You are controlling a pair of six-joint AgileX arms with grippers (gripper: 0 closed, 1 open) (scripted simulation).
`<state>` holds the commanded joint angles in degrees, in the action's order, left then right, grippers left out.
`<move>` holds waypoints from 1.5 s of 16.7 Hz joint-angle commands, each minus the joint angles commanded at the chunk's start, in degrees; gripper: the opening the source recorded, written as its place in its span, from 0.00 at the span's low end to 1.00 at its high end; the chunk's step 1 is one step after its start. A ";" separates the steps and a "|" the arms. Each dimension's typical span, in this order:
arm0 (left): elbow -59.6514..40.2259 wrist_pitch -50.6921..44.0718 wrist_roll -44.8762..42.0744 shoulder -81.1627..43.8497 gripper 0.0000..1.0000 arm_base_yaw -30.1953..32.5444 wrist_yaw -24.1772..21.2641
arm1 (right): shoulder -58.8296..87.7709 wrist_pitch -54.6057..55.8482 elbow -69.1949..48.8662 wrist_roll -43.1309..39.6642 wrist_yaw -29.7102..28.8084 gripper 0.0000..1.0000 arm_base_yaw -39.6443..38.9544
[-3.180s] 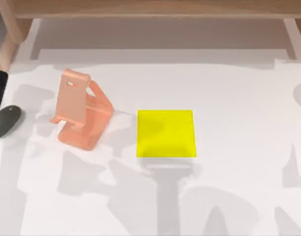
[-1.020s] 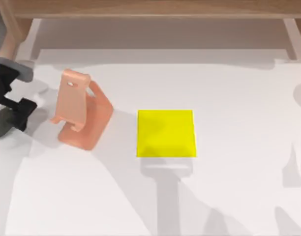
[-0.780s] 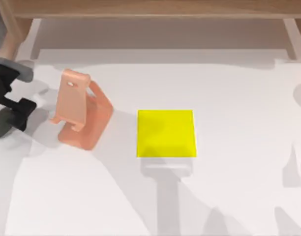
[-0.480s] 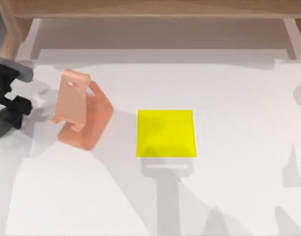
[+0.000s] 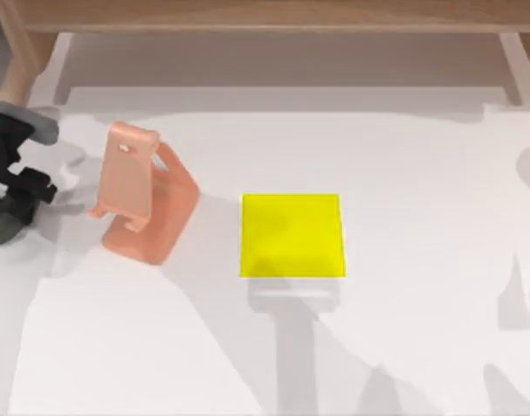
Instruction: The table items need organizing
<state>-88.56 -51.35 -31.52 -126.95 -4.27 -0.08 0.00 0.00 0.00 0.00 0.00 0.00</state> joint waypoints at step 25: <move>-18.59 -21.23 2.41 8.27 0.00 2.97 -1.16 | 0.00 0.00 0.00 0.00 0.00 1.00 0.00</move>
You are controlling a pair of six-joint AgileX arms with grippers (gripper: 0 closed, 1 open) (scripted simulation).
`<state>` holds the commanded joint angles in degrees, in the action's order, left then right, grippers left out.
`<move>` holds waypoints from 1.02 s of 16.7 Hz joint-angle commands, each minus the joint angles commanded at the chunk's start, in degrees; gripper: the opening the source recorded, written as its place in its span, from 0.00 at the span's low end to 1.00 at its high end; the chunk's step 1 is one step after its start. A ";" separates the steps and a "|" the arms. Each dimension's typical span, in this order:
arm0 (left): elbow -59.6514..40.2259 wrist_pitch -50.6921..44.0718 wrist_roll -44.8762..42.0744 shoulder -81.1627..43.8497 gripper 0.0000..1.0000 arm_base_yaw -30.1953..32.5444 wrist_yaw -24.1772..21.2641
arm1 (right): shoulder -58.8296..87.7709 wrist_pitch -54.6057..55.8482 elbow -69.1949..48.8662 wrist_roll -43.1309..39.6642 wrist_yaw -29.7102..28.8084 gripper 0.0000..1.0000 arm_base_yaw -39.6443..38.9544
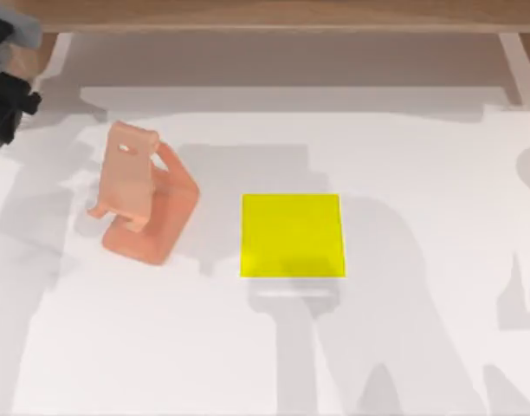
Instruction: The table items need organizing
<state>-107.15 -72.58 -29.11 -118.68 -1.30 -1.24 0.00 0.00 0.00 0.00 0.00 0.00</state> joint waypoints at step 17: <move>-19.71 -0.05 58.17 -17.67 0.00 36.56 0.08 | 0.00 0.00 0.00 0.00 0.00 1.00 0.00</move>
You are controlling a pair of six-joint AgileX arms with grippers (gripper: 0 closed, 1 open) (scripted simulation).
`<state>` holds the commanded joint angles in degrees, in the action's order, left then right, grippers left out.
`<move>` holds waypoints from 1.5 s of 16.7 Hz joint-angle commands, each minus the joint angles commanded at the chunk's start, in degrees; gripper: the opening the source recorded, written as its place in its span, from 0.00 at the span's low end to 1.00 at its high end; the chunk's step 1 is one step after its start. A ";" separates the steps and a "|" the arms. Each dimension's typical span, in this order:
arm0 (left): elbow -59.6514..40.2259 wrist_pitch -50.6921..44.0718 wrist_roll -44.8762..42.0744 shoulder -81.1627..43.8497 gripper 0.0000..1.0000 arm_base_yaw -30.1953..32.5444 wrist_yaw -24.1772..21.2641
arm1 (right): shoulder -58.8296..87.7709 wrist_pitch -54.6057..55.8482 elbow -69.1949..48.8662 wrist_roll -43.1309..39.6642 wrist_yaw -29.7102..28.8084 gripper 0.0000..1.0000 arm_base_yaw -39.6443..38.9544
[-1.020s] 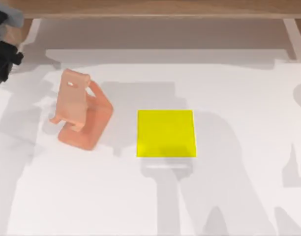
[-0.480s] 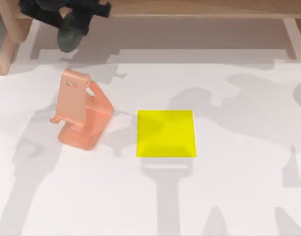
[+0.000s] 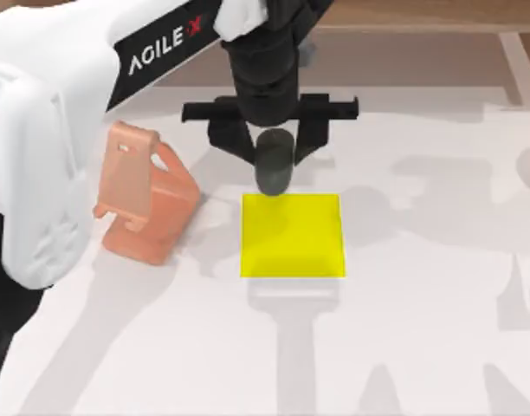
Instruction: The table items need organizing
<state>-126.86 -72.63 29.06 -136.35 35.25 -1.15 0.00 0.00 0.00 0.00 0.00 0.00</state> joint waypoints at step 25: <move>2.80 2.76 8.57 -7.04 0.60 4.03 1.07 | 0.00 0.00 0.00 0.00 0.00 1.00 0.00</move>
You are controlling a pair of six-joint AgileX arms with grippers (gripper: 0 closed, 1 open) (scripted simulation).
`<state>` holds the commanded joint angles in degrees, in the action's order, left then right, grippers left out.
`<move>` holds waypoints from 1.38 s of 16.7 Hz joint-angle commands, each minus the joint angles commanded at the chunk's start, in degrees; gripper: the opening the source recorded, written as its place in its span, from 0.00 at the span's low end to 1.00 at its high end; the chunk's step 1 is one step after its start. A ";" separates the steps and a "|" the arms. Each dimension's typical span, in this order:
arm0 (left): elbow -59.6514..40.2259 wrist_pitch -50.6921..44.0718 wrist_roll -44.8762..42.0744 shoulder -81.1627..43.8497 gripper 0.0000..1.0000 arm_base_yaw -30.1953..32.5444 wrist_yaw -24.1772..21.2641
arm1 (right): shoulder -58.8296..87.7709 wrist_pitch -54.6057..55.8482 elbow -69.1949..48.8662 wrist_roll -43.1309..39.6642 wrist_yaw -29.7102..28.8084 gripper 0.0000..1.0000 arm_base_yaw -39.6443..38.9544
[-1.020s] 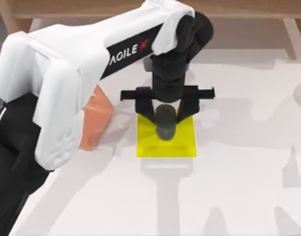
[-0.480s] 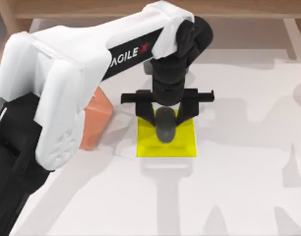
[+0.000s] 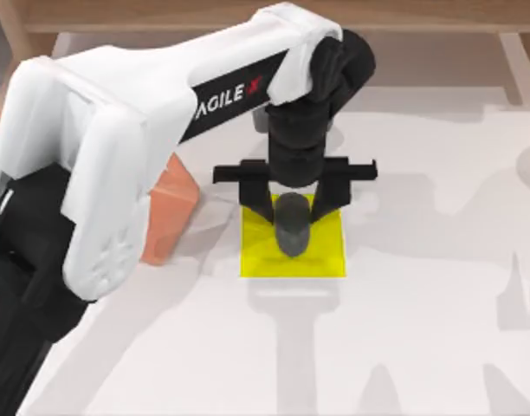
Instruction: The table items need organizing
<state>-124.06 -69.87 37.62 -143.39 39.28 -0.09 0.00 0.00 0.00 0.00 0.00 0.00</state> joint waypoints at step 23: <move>6.72 5.84 -11.30 18.63 1.00 -11.05 -0.40 | 0.00 0.00 0.00 0.00 0.00 1.00 0.00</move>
<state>-117.35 -64.03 26.32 -124.76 28.24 -0.48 0.00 0.00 0.00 0.00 0.00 0.00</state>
